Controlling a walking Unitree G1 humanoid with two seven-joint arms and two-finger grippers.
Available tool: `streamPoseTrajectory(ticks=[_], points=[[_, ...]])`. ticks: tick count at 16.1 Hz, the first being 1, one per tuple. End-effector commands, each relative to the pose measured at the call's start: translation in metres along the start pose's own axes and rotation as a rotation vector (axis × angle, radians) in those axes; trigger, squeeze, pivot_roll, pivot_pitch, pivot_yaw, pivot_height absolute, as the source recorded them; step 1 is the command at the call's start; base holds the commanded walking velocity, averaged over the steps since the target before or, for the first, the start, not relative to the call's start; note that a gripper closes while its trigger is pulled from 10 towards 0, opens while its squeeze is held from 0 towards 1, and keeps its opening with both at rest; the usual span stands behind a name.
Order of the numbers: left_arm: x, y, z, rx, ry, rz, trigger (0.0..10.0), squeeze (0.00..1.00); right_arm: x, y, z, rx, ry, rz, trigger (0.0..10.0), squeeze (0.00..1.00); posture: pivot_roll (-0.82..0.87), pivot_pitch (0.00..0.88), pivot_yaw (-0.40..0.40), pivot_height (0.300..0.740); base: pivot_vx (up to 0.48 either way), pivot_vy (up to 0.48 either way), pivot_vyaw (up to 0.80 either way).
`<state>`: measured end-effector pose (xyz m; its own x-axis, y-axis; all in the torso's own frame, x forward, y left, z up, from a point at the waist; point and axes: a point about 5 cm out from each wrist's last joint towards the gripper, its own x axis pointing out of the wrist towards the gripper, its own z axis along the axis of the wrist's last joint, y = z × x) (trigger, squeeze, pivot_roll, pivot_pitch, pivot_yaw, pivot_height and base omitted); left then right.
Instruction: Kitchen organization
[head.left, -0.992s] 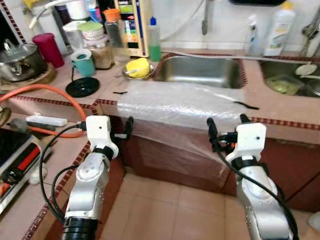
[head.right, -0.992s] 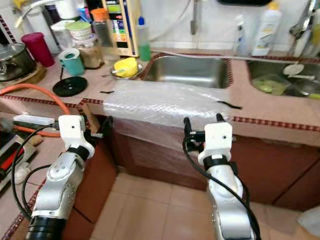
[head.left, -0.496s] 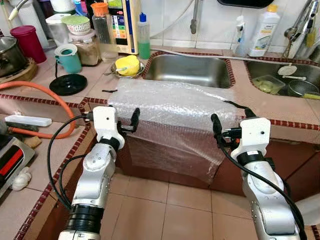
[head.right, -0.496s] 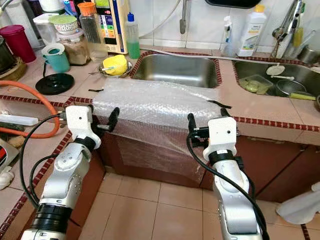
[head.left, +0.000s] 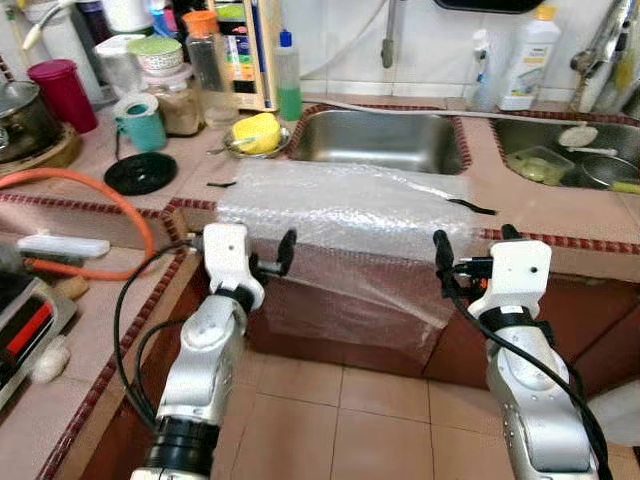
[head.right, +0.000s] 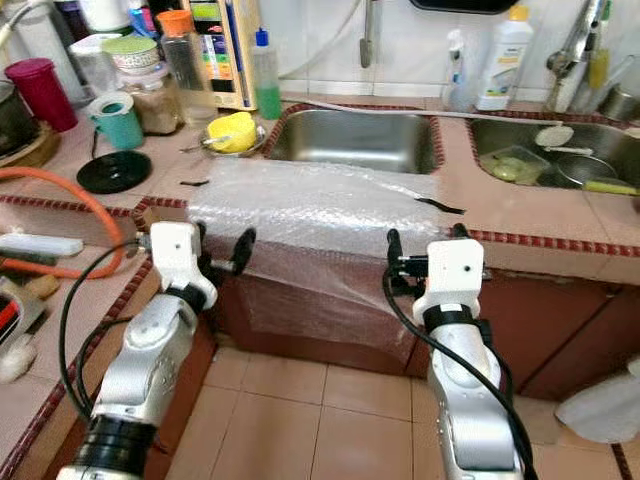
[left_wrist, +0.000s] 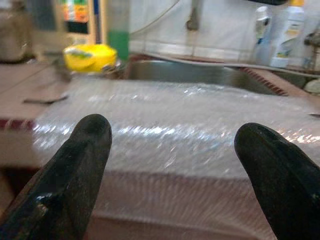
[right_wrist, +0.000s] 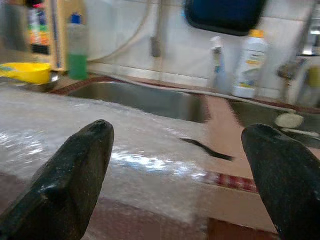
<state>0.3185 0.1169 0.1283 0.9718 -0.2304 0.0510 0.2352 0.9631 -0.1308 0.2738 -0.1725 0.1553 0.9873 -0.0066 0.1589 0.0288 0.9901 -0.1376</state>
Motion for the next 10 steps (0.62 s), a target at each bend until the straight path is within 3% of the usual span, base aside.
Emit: streamPoseTrajectory(ticks=[1, 4, 10], points=[[0.003, 0.0, 0.0, -0.002, 0.005, 0.0, 10.0, 0.0, 0.001, -0.005, 0.004, -0.003, -0.011, -0.014, 10.0, 0.0, -0.06, 0.0, 0.078, 0.74, 0.0, 0.0, -0.8], [0.003, 0.002, 0.001, 0.001, 0.001, 0.0, 10.0, 0.0, 0.001, -0.005, 0.006, 0.002, -0.021, -0.026, 10.0, 0.0, -0.05, 0.0, 0.084, 0.74, 0.0, 0.0, -0.8], [-0.001, 0.006, 0.016, -0.015, -0.066, 0.012, 10.0, 0.0, 0.002, 0.002, 0.014, -0.007, -0.049, 0.01, 10.0, 0.0, -0.04, 0.0, 0.072, 0.74, 0.0, 0.0, 0.0]])
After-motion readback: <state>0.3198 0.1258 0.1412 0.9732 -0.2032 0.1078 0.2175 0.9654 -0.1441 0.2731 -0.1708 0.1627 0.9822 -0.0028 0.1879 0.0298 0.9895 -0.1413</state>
